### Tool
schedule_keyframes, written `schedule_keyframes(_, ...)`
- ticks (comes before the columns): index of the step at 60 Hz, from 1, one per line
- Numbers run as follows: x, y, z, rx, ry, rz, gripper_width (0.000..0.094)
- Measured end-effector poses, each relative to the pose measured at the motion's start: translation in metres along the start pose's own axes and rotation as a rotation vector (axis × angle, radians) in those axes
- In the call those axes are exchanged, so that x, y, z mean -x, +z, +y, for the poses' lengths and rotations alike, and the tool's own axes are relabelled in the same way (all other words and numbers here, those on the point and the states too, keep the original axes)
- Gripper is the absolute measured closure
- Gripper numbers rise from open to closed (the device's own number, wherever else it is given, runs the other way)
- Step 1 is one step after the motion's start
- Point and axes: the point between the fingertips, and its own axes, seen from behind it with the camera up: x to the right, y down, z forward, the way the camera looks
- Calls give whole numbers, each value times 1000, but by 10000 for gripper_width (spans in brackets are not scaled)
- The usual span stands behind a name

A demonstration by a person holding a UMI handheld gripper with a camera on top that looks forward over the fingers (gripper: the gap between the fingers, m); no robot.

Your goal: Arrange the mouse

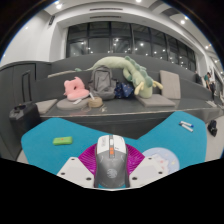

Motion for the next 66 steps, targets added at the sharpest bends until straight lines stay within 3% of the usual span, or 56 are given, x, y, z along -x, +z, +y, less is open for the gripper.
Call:
schedule_keyframes(5, -73, 17, -13, -19, -15, 83, 578)
schedule_keyframes(14, -173, 50, 33, 80, -6, 149, 565)
schedule_keyframes(24, -190, 70, 101, 154, 38, 38, 529)
schedule_keyframes(31, -202, 76, 124, 177, 15, 49, 395)
schedule_keyframes(35, -204, 75, 115, 150, 40, 65, 83)
schedule_keyframes(36, -204, 74, 113, 148, 40, 71, 56)
schedule_keyframes(43, -205, 49, 87, 127, -11, 111, 80)
schedule_keyframes(51, -176, -27, 63, 87, -12, 95, 82)
schedule_keyframes(66, -130, -172, 77, 75, -32, 77, 82)
